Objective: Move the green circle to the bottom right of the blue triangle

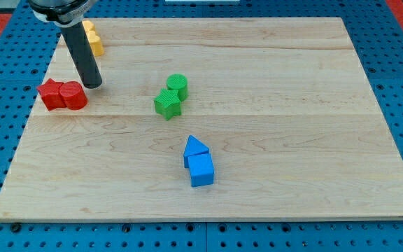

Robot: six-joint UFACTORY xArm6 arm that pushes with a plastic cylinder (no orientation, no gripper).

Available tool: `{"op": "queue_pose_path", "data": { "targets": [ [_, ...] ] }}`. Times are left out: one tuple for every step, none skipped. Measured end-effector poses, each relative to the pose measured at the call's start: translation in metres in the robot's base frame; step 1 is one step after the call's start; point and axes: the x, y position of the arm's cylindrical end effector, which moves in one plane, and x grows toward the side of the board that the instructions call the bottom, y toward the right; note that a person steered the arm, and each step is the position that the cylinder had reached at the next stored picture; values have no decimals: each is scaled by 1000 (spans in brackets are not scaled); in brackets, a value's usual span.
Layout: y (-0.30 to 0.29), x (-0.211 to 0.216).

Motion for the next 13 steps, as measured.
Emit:
{"op": "queue_pose_path", "data": {
  "targets": [
    [0,0],
    [0,0],
    [2,0],
    [2,0],
    [0,1],
    [10,6],
    [18,14],
    [25,26],
    [43,37],
    [59,66],
    [65,96],
    [124,147],
    [130,189]
  ]
}}
